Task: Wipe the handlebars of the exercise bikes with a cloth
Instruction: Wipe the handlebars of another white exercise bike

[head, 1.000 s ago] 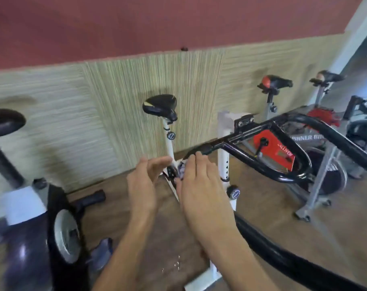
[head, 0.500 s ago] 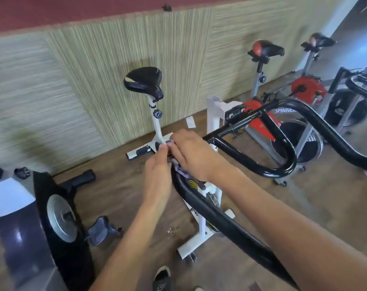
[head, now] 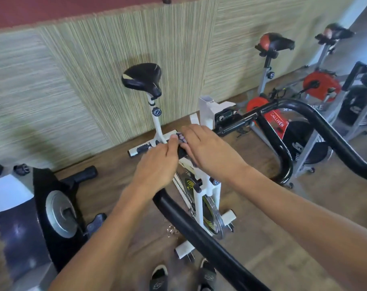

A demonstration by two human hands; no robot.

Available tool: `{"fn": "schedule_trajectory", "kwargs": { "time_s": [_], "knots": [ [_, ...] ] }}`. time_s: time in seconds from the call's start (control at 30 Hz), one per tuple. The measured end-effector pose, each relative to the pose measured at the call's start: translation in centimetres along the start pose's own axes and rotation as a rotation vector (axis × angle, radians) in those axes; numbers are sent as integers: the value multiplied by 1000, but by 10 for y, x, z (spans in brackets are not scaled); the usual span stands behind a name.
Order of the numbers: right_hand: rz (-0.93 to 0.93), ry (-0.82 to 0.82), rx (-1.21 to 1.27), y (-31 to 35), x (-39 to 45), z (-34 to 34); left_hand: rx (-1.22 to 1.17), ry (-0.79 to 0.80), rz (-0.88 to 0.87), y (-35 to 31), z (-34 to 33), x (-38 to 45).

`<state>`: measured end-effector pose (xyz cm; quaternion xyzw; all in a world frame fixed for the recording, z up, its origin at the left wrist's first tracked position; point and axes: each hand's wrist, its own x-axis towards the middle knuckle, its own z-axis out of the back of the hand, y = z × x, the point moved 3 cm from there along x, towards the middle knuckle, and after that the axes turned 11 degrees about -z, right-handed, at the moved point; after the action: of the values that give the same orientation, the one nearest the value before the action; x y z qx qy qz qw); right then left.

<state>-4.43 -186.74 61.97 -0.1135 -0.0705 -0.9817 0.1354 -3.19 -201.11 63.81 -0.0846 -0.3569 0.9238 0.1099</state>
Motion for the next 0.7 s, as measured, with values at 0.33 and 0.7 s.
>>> {"fn": "schedule_trajectory", "kwargs": {
  "time_s": [0.33, 0.7],
  "knots": [
    [-134, -57, -256, -37, -120, 42, 338, -55, -124, -12, -12, 11],
    [-147, -109, -154, -27, -101, 36, 460, -56, -198, -11, -12, 10]
  ]
}}
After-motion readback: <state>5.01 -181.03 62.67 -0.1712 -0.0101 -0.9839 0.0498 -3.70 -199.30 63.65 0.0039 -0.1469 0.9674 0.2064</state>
